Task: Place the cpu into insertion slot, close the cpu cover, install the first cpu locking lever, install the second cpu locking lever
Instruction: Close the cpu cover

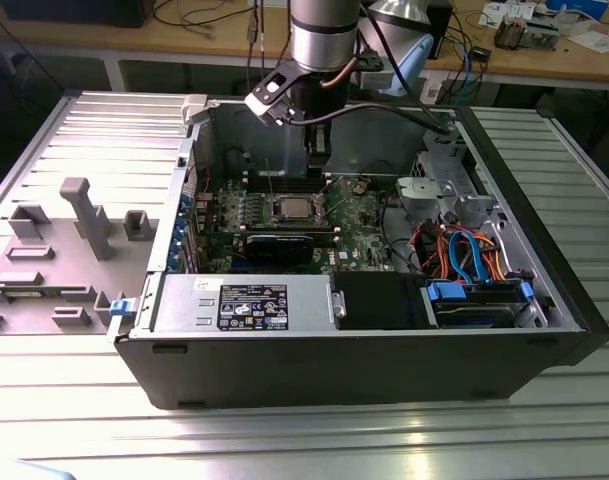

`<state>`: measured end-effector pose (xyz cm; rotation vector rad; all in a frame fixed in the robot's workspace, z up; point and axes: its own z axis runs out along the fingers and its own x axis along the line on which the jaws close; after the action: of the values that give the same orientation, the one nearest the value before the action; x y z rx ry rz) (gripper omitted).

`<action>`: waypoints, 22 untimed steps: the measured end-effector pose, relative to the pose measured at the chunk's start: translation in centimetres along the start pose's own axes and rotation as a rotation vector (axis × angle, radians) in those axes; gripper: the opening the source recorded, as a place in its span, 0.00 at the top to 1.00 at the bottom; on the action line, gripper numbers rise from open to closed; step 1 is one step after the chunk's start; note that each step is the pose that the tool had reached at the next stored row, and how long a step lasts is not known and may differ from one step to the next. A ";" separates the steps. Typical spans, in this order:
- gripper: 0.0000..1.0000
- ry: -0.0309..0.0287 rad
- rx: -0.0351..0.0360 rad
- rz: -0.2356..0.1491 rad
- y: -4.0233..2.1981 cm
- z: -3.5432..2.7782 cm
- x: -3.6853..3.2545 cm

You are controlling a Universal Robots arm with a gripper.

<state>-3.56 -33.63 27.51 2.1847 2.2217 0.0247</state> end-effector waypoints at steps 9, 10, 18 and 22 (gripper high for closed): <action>0.89 0.0000 0.0000 0.000 0.44 0.01 -0.01; 0.89 0.0000 -0.0001 0.000 0.46 0.01 -0.01; 0.89 0.0000 0.0000 0.000 0.96 0.03 -0.02; 0.89 0.0000 -0.0001 0.000 1.18 0.04 -0.02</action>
<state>-2.38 -33.63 27.50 2.1846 2.2217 0.0248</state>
